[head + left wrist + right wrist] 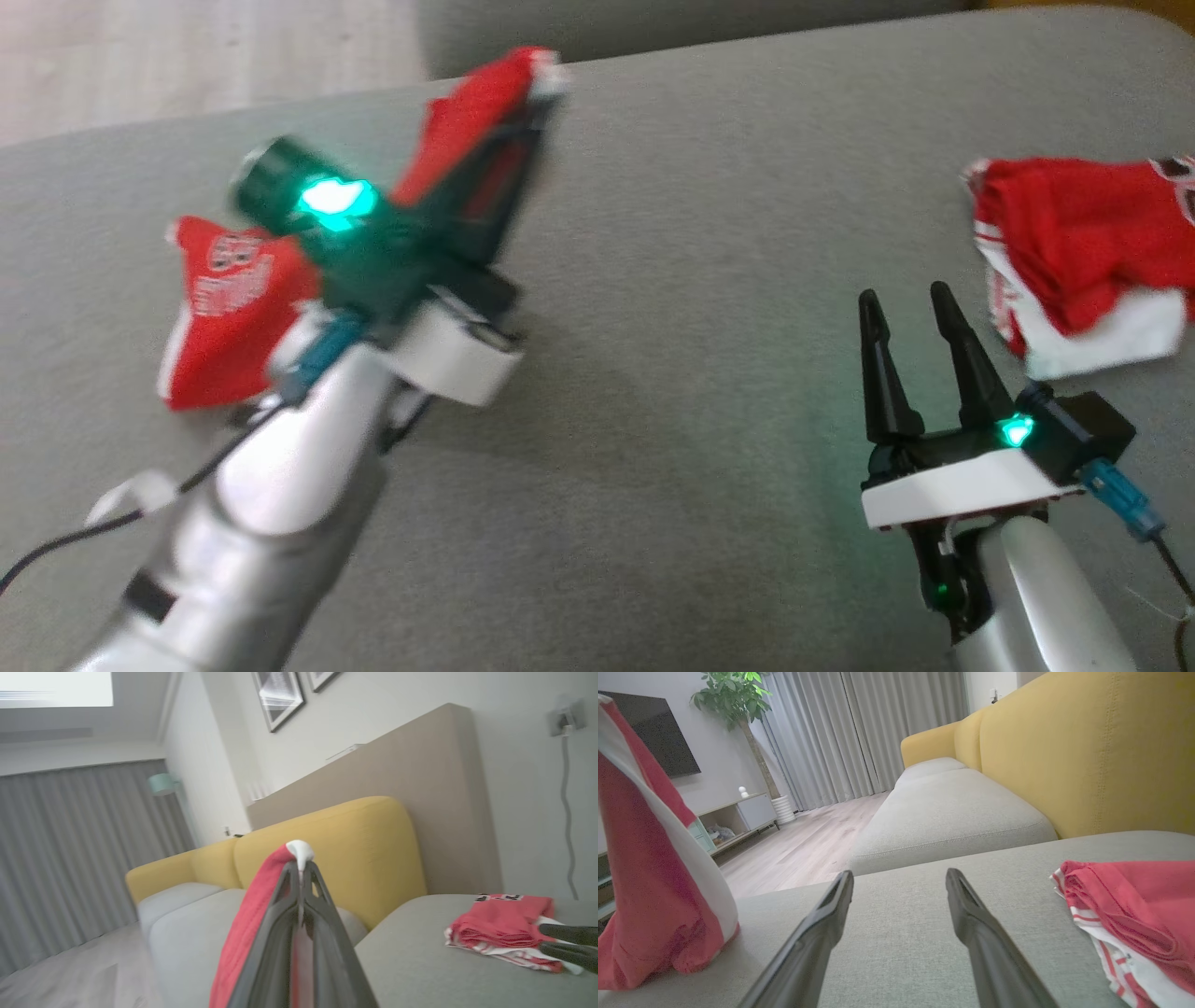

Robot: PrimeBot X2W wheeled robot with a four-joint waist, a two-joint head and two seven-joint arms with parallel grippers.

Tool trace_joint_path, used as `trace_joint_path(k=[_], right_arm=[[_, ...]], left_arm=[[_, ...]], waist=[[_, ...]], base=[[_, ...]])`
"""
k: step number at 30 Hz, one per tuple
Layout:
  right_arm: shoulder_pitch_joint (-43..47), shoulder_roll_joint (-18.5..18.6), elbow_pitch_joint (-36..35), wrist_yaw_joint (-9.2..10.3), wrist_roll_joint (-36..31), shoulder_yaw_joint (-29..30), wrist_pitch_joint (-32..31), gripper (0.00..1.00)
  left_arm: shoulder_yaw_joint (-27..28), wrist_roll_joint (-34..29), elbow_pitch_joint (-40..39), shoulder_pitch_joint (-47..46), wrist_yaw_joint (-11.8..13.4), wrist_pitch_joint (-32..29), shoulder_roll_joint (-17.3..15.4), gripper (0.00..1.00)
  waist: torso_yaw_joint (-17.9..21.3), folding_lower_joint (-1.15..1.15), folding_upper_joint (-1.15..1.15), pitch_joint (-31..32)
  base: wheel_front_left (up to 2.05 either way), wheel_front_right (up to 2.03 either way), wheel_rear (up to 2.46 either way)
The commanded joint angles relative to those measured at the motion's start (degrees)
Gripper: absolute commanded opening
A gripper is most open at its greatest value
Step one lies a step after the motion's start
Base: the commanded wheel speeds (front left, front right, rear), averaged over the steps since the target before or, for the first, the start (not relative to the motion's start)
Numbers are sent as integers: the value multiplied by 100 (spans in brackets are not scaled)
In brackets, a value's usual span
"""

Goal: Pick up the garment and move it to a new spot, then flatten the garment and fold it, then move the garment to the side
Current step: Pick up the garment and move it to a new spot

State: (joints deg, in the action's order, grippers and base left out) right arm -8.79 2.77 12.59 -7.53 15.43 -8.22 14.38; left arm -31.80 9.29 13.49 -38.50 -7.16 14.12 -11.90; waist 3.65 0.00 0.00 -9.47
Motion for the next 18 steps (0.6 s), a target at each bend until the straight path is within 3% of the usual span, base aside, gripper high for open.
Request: trace_joint_path(k=[1,6,12,13,14,15,18], right_arm=[[-175,10,-223,4,55,-85,62,100],[-234,10,-252,4,57,-91,62,100],[-328,10,-322,4,94,-14,62,100],[-340,10,-328,4,104,-18,62,100],[-350,10,-329,4,107,-30,62,100],[-357,10,-331,4,110,-42,62,100],[-365,10,-333,4,115,-42,62,100]], left_arm=[[-35,83,-197,-439,-25,-43,-12,0],[-808,337,114,-783,-31,-55,373,0],[-1126,552,651,-1043,-32,20,759,0],[-1191,575,762,-1094,-32,34,806,21],[-1256,613,879,-1127,-30,46,842,94],[-1340,653,1005,-1150,-29,53,866,100],[-1650,770,1249,-1186,-29,69,895,100]], waist=[[275,0,0,-125],[660,0,0,-327],[955,0,0,-573],[996,0,0,-617],[1032,0,0,-657],[1058,0,0,-689],[1074,0,0,-747]], base=[[0,0,0],[0,0,0],[0,0,0],[0,0,0],[0,0,0],[0,0,0],[0,0,0]])
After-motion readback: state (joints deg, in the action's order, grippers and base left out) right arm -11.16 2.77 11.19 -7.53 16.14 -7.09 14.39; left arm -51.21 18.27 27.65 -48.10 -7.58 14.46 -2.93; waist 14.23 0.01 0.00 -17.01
